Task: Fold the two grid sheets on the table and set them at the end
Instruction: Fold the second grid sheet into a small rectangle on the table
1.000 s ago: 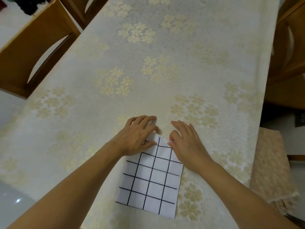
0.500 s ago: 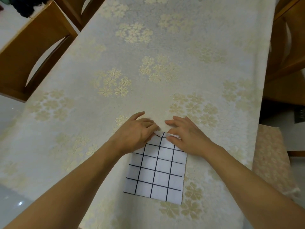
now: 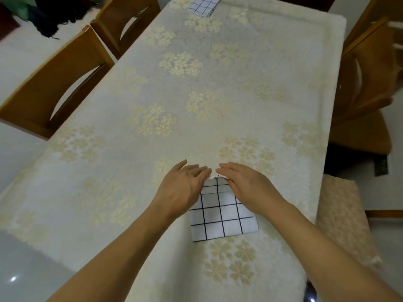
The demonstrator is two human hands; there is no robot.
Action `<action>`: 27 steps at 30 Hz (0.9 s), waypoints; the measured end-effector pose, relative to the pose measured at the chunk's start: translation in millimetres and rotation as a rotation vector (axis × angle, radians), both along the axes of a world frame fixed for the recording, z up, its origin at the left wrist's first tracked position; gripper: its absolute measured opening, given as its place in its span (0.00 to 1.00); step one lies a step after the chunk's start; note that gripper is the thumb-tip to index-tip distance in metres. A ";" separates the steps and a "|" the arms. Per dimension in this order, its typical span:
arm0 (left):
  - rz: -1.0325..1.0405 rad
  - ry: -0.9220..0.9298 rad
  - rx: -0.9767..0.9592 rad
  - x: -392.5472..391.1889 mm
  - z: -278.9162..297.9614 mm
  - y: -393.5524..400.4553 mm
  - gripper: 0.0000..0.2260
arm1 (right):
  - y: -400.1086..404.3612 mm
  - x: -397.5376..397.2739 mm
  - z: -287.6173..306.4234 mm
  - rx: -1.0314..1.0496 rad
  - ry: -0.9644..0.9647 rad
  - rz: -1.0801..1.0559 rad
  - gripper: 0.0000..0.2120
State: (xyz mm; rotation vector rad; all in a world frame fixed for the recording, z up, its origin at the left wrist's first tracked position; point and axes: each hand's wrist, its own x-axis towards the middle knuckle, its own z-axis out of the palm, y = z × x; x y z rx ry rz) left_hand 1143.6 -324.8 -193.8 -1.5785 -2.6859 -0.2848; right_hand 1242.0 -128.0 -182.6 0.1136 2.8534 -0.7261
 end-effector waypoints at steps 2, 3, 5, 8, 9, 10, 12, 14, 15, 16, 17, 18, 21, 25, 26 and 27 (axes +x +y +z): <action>0.029 0.004 0.015 19.6 5.9 -2.4 0.19 | -2.9 14.7 -1.2 0.015 0.068 0.018 0.19; 0.042 0.002 0.023 29.7 7.4 -3.9 0.18 | -4.1 22.8 -3.3 0.027 0.111 0.032 0.19; 0.064 -0.004 0.025 49.7 8.2 -6.8 0.20 | -5.8 39.2 -8.6 0.058 0.160 0.055 0.20; 0.093 -0.026 0.019 76.9 4.2 -11.1 0.21 | -8.9 62.4 -18.6 0.113 0.186 0.087 0.25; 0.098 -0.042 0.020 85.1 1.7 -12.2 0.21 | -9.8 70.0 -22.6 0.129 0.199 0.097 0.26; 0.100 -0.055 0.018 92.6 -0.9 -12.9 0.21 | -10.6 77.2 -26.8 0.140 0.209 0.107 0.26; 0.102 -0.064 0.008 105.9 -8.3 -14.6 0.21 | -13.5 91.2 -34.2 0.130 0.203 0.115 0.26; 0.105 -0.083 -0.016 115.9 -16.7 -17.1 0.21 | -15.7 103.5 -41.5 0.118 0.184 0.111 0.26; 0.107 -0.100 -0.036 120.3 -21.4 -18.7 0.21 | -16.2 109.2 -46.0 0.120 0.174 0.113 0.25; 0.109 -0.120 -0.059 124.2 -25.3 -20.6 0.21 | -16.6 114.6 -50.3 0.122 0.163 0.116 0.25; 0.112 -0.140 -0.084 128.2 -28.7 -22.7 0.21 | -17.1 120.1 -54.1 0.120 0.149 0.121 0.24; 0.115 -0.159 -0.109 131.8 -31.5 -24.8 0.22 | -17.8 125.3 -57.6 0.114 0.136 0.125 0.24; 0.133 -0.179 -0.134 138.2 -36.6 -29.1 0.19 | -19.3 136.0 -64.3 0.108 0.132 0.141 0.23; 0.179 -0.135 -0.057 131.4 -40.6 -23.5 0.14 | -19.6 132.0 -70.3 0.140 0.209 0.095 0.24; 0.188 -0.125 -0.037 127.3 -41.5 -20.4 0.14 | -20.3 127.1 -71.0 0.150 0.232 0.074 0.23; 0.197 -0.117 -0.024 122.5 -43.2 -17.2 0.15 | -21.3 120.9 -71.2 0.161 0.251 0.055 0.22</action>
